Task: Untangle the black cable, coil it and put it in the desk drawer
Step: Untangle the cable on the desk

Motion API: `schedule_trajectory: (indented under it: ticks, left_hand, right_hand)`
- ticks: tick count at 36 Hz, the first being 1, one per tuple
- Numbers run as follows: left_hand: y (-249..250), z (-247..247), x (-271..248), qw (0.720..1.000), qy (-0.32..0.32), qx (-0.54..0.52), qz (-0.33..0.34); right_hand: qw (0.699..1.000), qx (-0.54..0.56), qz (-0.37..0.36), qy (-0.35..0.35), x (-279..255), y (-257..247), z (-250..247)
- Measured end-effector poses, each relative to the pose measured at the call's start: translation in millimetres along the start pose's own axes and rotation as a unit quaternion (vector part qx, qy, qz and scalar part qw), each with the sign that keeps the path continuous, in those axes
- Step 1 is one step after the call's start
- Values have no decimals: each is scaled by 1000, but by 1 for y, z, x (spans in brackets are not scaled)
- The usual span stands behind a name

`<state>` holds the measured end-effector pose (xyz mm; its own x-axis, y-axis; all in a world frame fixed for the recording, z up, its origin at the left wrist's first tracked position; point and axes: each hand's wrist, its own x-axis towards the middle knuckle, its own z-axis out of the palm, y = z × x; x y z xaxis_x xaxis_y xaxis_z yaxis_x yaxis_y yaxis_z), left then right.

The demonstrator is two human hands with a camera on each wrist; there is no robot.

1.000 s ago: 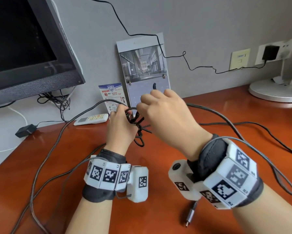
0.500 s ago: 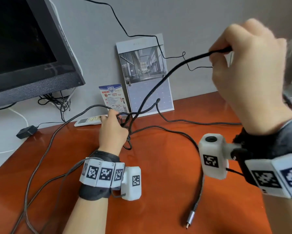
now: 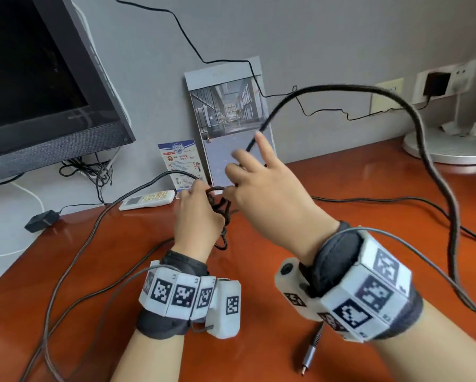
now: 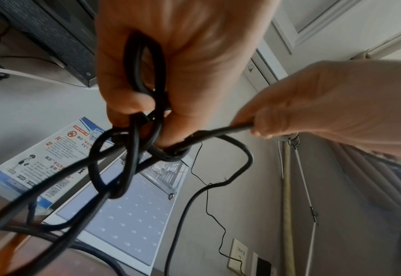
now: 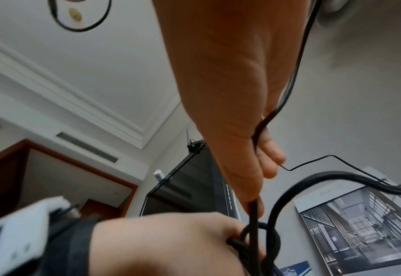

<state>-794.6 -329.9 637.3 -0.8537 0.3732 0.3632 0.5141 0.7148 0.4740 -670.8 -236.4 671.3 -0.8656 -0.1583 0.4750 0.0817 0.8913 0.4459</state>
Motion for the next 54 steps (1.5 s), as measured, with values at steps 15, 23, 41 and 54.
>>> schedule_trajectory:
  ticks: [15, 23, 41, 54]
  left_hand:
    - [-15, -3, 5, 1000, -18, -14, -19]
    - [-11, 3, 10, 991, -17, -131, -18]
    - [5, 9, 0, 991, -49, -124, -13]
    - [20, -14, -10, 864, -232, -446, 11]
  right_hand:
    - [906, 170, 170, 349, -18, 70, -72]
    - [852, 244, 322, 332, -47, 111, -79]
    - [977, 112, 66, -168, 4, 4, -24]
    - [836, 507, 207, 24, 2, 59, -5]
